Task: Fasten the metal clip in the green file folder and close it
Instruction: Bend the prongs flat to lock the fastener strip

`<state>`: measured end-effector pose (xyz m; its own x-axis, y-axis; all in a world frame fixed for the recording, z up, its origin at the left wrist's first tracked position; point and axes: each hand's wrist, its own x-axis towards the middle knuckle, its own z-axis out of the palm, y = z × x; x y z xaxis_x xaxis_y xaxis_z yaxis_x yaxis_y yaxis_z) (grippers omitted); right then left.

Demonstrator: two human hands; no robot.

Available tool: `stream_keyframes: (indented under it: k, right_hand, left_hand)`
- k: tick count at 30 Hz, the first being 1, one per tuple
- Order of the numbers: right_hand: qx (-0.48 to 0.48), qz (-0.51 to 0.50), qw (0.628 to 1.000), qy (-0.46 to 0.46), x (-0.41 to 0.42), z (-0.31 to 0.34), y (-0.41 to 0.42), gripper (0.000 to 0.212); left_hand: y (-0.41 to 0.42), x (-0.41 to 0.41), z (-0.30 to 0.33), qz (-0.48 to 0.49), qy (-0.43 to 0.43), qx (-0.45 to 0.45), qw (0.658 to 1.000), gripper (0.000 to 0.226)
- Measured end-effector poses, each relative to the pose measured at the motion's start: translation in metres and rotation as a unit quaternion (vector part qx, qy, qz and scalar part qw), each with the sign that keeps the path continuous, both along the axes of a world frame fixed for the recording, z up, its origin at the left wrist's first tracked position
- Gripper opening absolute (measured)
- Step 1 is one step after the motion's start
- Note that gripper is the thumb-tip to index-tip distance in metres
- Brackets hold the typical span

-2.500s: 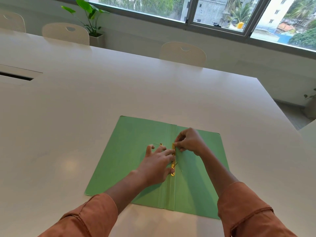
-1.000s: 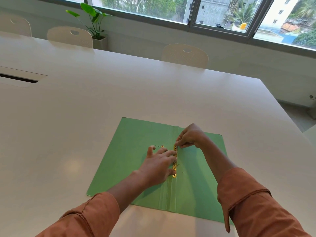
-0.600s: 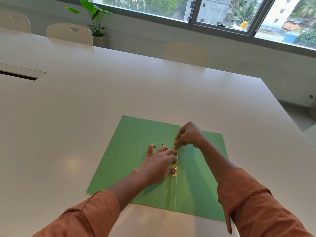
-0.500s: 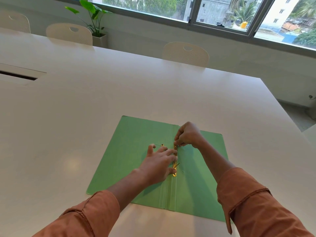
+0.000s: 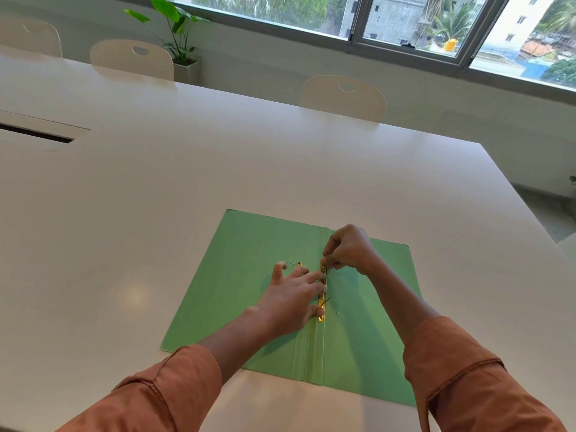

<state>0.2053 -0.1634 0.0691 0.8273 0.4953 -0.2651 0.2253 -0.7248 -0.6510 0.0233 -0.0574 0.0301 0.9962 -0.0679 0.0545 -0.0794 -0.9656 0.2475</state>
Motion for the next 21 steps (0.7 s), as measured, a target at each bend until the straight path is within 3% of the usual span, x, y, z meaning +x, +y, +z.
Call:
stream_keyframes:
  k: [11, 21]
  right_hand:
    - [0.0, 0.068, 0.998, 0.011, 0.009, 0.004, -0.005, 0.026]
    - [-0.067, 0.187, 0.973, -0.113, 0.009, 0.002, 0.004, 0.024]
  left_hand:
    - [0.0, 0.001, 0.0, 0.001, 0.005, 0.002, 1.0, 0.053]
    - [0.001, 0.001, -0.001, 0.0, -0.001, -0.005, 1.0, 0.053]
